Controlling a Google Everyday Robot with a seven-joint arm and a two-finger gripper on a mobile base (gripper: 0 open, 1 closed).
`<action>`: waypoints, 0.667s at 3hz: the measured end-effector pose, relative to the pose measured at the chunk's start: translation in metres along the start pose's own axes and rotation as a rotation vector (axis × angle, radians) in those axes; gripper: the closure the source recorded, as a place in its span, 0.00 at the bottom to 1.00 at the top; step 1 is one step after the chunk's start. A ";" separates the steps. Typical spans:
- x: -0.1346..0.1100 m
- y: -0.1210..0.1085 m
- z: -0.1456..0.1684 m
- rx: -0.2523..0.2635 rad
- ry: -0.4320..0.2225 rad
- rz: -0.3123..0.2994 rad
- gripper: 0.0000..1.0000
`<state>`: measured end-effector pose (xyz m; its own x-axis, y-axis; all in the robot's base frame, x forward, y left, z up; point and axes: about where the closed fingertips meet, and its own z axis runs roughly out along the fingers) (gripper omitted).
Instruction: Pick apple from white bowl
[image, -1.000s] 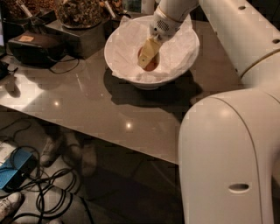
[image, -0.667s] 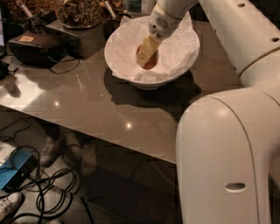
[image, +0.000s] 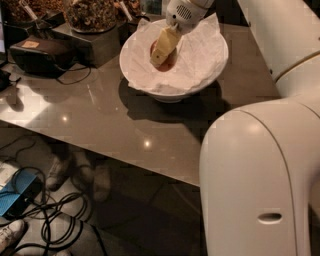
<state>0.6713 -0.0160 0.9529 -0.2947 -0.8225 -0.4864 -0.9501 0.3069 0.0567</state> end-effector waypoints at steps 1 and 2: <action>-0.015 0.017 -0.016 0.007 -0.013 -0.033 1.00; -0.028 0.036 -0.031 0.027 -0.008 -0.070 1.00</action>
Offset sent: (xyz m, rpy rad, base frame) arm -0.0758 0.0165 0.0651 -0.0740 -0.0335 0.1044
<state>0.6422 0.0036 0.9956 -0.2266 -0.8385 -0.4956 -0.9652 0.2613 -0.0009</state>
